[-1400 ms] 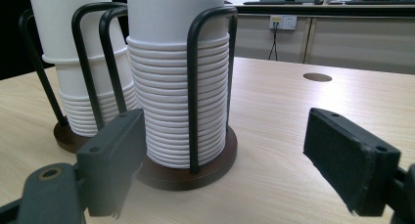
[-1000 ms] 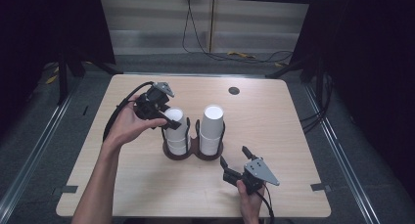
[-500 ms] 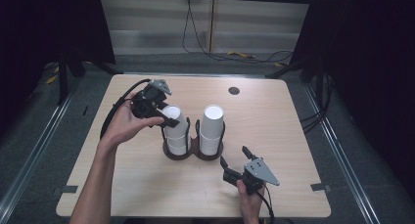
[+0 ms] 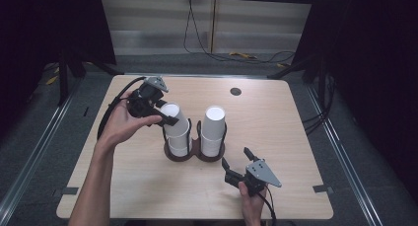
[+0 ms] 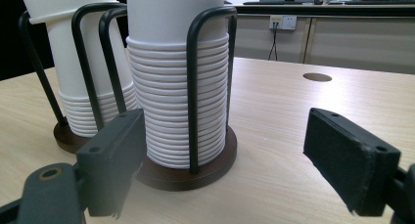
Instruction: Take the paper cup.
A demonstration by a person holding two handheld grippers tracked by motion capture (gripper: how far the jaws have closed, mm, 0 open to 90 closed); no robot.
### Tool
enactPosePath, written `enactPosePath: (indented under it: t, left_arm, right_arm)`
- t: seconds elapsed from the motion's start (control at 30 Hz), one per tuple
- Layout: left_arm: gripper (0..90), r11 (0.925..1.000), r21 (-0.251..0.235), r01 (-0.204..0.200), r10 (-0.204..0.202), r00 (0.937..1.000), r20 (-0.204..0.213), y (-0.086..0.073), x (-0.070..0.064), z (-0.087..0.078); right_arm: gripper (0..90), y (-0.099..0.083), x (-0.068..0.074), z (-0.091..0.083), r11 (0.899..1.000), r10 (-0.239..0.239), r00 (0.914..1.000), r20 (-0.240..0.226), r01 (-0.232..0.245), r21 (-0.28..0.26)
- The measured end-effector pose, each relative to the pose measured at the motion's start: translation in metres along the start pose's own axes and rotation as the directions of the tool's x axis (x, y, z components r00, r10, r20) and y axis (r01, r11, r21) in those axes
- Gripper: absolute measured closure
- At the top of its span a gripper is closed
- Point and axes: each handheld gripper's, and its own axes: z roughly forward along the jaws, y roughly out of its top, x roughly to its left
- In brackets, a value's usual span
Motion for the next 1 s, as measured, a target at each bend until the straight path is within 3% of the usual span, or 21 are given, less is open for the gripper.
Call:
enactPosePath:
  t: [0.37,0.47,0.63,1.0]
  left_arm:
    - [34.8,0.9953,-0.097,0.011,-0.011,0.9999,-0.006,-0.003,-0.003,-0.013]
    - [34.8,0.9883,-0.151,0.022,-0.021,0.9998,0.004,-0.006,-0.004,-0.018]
    - [34.7,0.9851,-0.171,0.018,-0.020,0.9998,-0.007,-0.011,-0.006,-0.020]
    - [34.5,0.9647,-0.260,0.040,-0.049,0.9984,-0.028,-0.023,-0.015,-0.023]
  right_arm:
    - [15.7,0.000,0.000,0.000,1.000,-0.001,1.0000,-0.002,0.001,0.002]
    - [15.7,0.000,0.000,0.000,1.000,0.000,1.0000,-0.001,0.000,0.001]
    - [15.7,0.000,0.000,0.000,1.000,0.000,1.0000,-0.003,0.000,0.003]
    - [15.7,0.000,0.000,0.000,1.000,0.001,1.0000,-0.003,-0.001,0.003]
